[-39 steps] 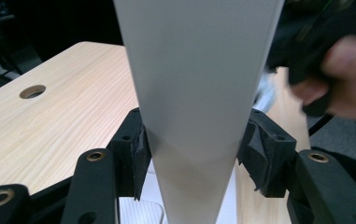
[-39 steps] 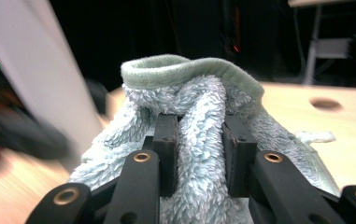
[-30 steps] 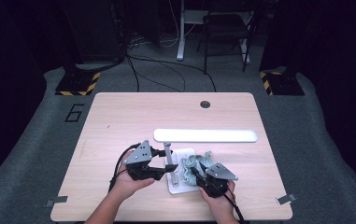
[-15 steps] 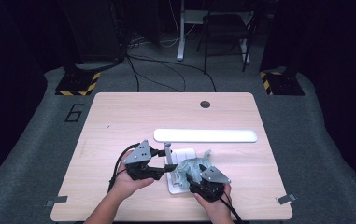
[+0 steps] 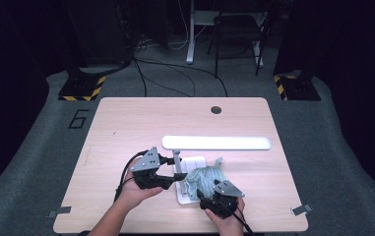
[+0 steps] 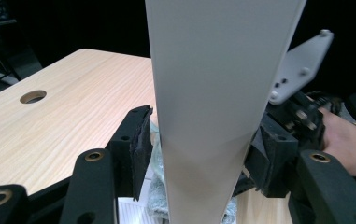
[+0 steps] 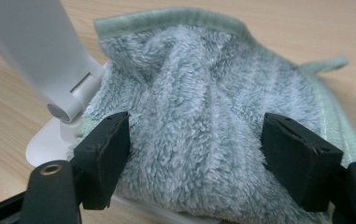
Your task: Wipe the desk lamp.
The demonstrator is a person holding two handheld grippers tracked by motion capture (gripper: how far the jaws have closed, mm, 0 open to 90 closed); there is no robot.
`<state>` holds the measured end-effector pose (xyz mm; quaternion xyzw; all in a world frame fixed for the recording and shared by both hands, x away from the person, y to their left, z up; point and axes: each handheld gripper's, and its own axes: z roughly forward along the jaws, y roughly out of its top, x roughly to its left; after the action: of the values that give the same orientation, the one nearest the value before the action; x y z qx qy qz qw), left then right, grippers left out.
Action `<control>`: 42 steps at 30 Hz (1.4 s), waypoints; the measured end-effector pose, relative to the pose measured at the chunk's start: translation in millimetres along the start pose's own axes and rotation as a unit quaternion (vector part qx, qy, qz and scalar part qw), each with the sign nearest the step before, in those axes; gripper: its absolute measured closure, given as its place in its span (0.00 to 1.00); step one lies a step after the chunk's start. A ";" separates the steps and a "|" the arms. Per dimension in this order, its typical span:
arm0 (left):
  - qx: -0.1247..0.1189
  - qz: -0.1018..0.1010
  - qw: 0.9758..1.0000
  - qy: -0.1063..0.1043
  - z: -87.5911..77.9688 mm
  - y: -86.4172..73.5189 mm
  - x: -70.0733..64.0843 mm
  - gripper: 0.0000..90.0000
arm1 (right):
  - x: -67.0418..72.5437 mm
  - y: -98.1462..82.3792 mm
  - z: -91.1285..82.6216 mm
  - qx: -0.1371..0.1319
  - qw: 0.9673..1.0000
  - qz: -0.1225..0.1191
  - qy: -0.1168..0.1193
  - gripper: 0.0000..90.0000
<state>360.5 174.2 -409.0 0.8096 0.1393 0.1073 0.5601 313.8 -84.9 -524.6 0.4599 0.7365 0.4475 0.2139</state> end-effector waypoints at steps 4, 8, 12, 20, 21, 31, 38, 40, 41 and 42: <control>0.000 0.001 1.000 0.000 0.0 -0.1 0.0 0.51 | -5.1 0.9 2.9 0.011 1.000 0.010 0.016 0.31; -0.003 0.002 1.000 0.003 0.5 -0.2 -0.9 0.51 | -5.1 0.3 1.9 0.012 1.000 0.008 0.017 0.41; -0.002 0.003 1.000 0.002 2.1 -0.3 -0.7 0.51 | -8.2 -0.5 -1.4 0.003 1.000 -0.002 0.011 0.63; 0.004 0.012 1.000 -0.004 4.8 -0.6 -0.8 0.57 | -4.6 27.3 -18.0 -0.014 0.999 -0.003 0.044 0.73; 0.007 0.011 1.000 -0.008 4.7 -0.3 -1.0 0.57 | -4.6 27.3 -18.0 -0.014 0.999 -0.003 0.044 0.73; 0.000 0.006 1.000 -0.006 5.1 -1.6 -1.0 0.58 | -2.7 72.7 -53.4 -0.086 0.996 0.002 0.038 0.73; 0.035 0.024 0.999 -0.018 12.1 -13.8 0.4 0.54 | -11.4 93.7 -72.8 -0.121 0.991 0.027 0.042 0.73; 0.035 0.024 0.999 -0.014 15.2 -15.2 -0.9 0.56 | -11.2 98.7 -74.9 -0.129 0.990 0.031 0.047 0.73; 0.032 0.022 0.999 -0.013 15.4 -15.8 -0.9 0.57 | -9.6 101.7 -76.0 -0.134 0.989 0.036 0.052 0.73; 0.030 0.019 0.999 -0.017 15.3 -16.7 -0.5 0.57 | -8.0 103.7 -76.7 -0.136 0.988 0.039 0.054 0.73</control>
<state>363.4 166.1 -429.9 0.8302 0.1172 0.0997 0.5359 312.4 -109.0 -397.7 0.4301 0.6607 0.5757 0.2170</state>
